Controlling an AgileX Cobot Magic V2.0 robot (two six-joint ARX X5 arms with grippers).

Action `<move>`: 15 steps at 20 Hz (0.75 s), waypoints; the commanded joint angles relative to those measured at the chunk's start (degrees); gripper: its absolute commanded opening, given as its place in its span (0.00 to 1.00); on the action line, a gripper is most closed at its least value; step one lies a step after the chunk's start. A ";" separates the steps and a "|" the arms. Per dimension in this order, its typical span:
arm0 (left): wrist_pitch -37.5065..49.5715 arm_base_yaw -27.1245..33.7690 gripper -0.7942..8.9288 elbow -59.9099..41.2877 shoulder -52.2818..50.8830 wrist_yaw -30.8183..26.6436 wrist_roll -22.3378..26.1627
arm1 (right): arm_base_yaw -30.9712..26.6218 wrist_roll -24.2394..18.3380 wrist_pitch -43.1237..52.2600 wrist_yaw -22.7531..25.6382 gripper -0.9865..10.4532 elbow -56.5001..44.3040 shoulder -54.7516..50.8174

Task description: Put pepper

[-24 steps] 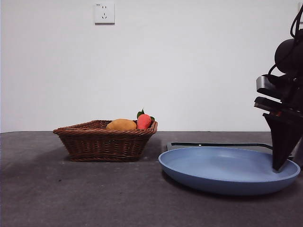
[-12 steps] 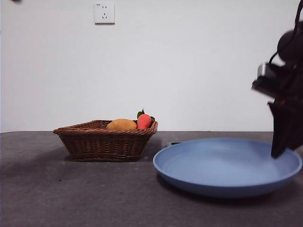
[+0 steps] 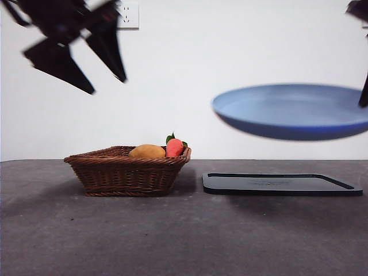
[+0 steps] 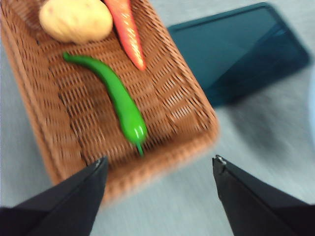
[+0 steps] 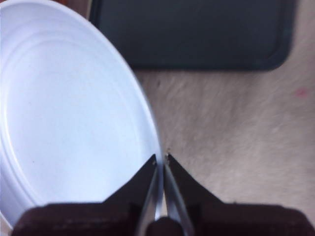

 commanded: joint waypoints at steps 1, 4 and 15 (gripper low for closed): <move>-0.74 -0.92 0.47 6.97 9.05 -2.54 -0.35 | -1.75 1.27 0.00 -0.50 0.09 0.68 -2.78; -3.39 -1.49 0.47 14.29 18.27 -4.87 -0.17 | -3.19 1.25 -1.29 -0.50 0.09 0.68 -5.92; -4.42 -1.90 0.47 20.79 34.23 -7.76 -0.26 | -3.41 1.22 -2.08 -0.52 0.09 0.68 -8.41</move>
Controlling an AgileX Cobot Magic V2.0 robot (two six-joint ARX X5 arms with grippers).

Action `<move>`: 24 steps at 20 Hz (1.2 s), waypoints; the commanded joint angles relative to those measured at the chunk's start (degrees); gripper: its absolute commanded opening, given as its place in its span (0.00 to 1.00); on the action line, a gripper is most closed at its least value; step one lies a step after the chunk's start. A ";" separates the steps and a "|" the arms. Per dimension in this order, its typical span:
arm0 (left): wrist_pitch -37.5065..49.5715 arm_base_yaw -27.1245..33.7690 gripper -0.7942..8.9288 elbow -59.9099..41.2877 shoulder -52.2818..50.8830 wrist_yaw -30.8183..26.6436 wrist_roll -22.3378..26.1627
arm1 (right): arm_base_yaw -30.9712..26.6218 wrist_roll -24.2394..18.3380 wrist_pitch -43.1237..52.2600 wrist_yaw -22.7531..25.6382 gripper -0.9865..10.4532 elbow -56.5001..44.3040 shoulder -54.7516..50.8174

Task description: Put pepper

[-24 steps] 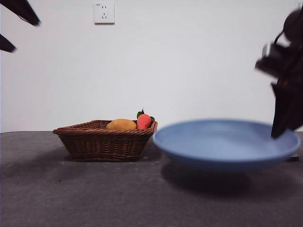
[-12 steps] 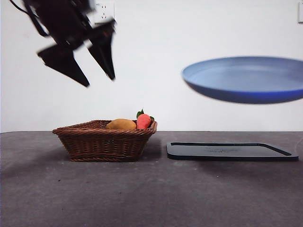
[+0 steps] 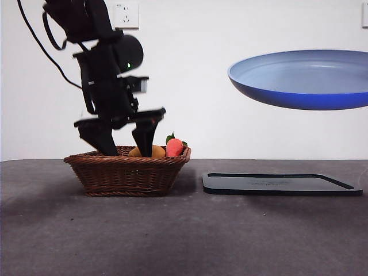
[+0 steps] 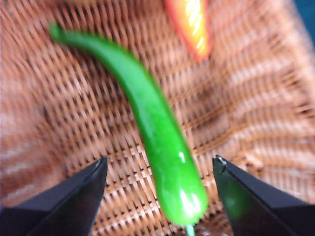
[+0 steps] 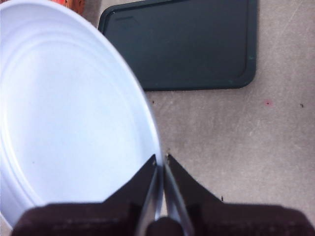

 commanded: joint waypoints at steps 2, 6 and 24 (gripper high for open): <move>0.74 -1.01 0.47 1.09 2.47 -0.50 -0.37 | -0.02 0.59 0.55 -0.48 0.09 0.68 0.31; 1.01 -1.99 0.42 1.09 2.56 -1.79 -0.37 | -0.02 0.28 0.57 -0.48 0.09 0.68 0.31; -3.41 -2.08 0.20 1.09 2.58 -1.09 -3.30 | -0.02 0.13 0.59 -1.68 0.09 0.68 0.26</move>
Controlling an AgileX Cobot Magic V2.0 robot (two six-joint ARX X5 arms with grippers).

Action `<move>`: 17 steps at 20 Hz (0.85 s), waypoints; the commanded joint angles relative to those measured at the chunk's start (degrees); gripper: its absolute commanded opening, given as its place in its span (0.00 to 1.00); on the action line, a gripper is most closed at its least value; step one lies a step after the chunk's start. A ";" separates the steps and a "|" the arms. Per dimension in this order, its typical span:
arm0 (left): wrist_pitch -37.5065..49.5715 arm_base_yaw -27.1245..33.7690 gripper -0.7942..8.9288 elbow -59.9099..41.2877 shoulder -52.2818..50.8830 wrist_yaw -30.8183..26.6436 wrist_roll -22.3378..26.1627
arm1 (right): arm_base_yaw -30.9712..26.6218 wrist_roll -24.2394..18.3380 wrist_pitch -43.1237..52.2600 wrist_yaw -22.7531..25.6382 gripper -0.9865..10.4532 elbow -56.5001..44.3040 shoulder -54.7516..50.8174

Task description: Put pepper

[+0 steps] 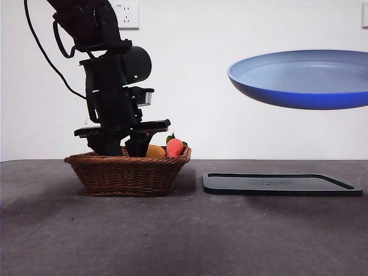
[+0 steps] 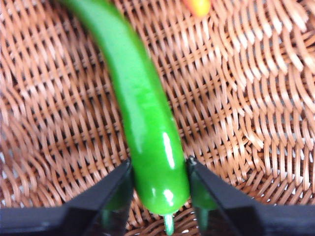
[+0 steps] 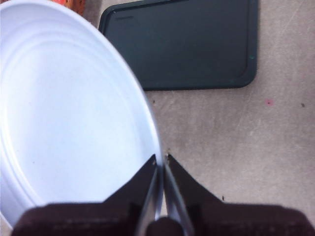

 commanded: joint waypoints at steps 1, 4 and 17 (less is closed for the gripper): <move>-0.11 -0.31 0.19 1.09 1.46 0.94 -0.83 | -0.02 0.17 0.63 -1.55 0.09 0.68 0.26; -0.13 -0.28 0.17 1.09 1.40 1.38 -0.85 | -0.02 0.17 0.61 -1.49 0.09 0.68 0.28; -3.15 -0.87 0.17 1.09 -13.42 4.42 -1.25 | -0.02 1.57 2.69 -1.38 0.09 0.68 6.19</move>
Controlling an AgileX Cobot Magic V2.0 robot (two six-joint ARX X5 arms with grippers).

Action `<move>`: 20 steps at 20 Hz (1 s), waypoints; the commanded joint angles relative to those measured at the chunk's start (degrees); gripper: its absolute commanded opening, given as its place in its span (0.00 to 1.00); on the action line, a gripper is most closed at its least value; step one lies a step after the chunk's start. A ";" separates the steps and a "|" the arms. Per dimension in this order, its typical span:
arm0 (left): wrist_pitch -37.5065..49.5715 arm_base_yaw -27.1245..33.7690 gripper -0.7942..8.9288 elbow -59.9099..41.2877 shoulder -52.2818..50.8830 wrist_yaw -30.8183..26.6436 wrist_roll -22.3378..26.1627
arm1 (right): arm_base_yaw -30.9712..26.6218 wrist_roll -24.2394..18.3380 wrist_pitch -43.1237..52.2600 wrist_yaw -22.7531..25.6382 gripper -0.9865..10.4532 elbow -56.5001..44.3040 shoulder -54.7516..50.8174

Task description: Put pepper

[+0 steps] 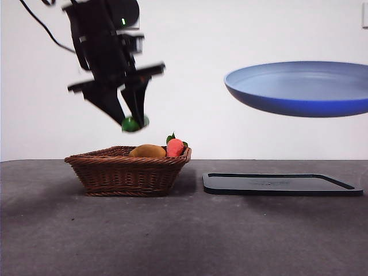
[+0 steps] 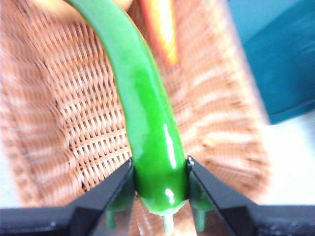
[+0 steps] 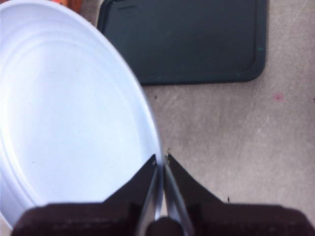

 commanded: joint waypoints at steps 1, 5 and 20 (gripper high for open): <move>-0.63 -1.38 0.17 1.11 -2.25 2.93 -0.24 | 0.00 1.31 1.46 -0.37 0.09 0.68 3.10; -1.42 -5.68 0.17 1.11 -7.28 10.56 -0.63 | 0.15 3.06 4.52 -0.50 0.09 0.68 10.25; 5.20 -25.59 0.17 1.11 3.65 5.27 3.52 | 2.32 5.14 5.77 -3.50 0.09 0.68 18.60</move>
